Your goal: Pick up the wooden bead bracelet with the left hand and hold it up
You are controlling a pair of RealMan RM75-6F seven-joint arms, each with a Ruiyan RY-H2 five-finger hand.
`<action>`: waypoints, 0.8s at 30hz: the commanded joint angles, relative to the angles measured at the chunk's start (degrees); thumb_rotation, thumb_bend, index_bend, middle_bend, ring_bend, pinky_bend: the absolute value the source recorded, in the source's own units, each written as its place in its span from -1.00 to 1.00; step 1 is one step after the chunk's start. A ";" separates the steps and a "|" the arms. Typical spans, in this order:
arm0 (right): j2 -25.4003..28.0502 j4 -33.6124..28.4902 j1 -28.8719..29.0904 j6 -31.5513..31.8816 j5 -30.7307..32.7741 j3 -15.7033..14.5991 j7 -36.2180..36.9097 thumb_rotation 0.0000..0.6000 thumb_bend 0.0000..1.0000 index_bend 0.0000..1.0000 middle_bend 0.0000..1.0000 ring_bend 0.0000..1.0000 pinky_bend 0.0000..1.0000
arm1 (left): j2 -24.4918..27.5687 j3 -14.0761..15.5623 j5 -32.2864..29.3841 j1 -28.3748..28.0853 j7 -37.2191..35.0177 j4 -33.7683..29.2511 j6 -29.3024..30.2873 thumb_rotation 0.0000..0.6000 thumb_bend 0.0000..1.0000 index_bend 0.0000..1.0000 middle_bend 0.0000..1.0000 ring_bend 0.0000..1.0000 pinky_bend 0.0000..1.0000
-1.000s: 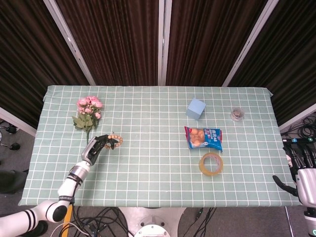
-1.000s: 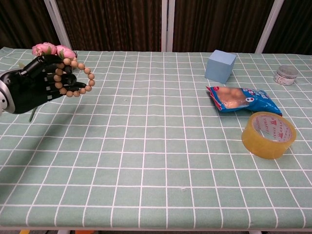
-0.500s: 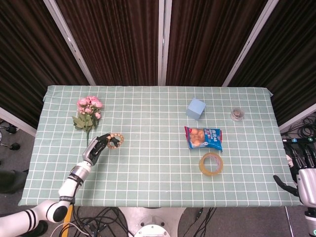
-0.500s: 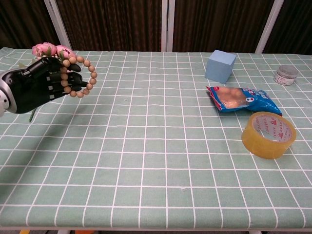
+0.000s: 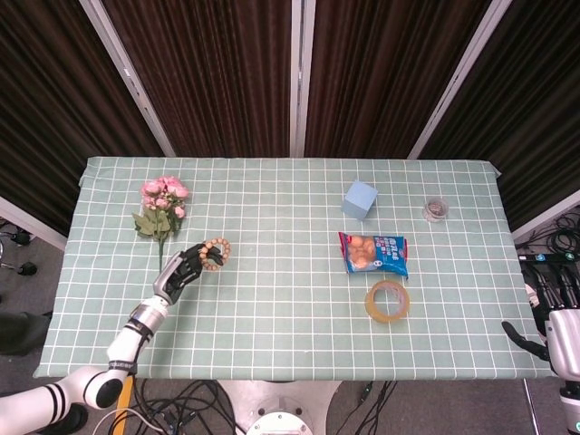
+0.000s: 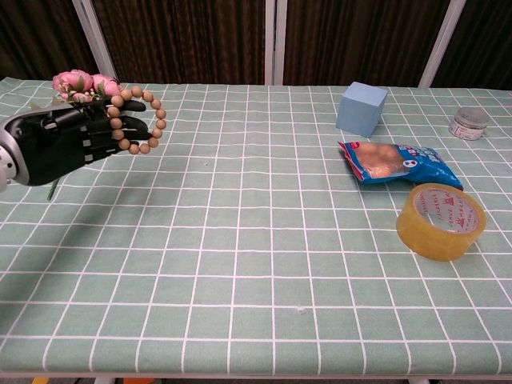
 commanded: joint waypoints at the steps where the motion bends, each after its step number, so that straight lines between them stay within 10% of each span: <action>1: -0.03 0.01 -0.01 0.00 -0.01 -0.02 0.02 1.00 -0.88 -0.82 -0.56 -0.89 -1.00 | 0.26 0.22 1.03 -0.06 -2.04 0.02 0.45 0.00 0.48 -0.27 -0.06 -0.52 -0.94; 5: -0.13 0.08 -0.10 0.04 0.02 -0.10 0.13 1.00 -0.88 -0.82 -0.56 -0.89 -1.00 | 0.76 1.09 3.33 -0.33 -4.12 0.45 1.31 -0.48 0.23 -0.24 0.03 -0.52 -0.94; 12: -0.24 0.21 -0.26 0.26 -0.16 -0.23 0.34 1.00 -0.89 -0.82 -0.56 -0.89 -1.00 | 0.56 2.58 5.04 -0.92 -0.68 2.04 3.05 -0.61 -0.08 -0.17 0.06 -0.52 -0.92; 24: -0.61 1.79 -0.48 0.13 -0.13 -0.63 2.64 1.00 -0.88 -0.83 -0.56 -0.89 -1.00 | -5.14 4.78 6.64 -0.84 38.10 10.96 12.62 -0.51 -0.28 -0.23 -0.11 -0.52 -0.86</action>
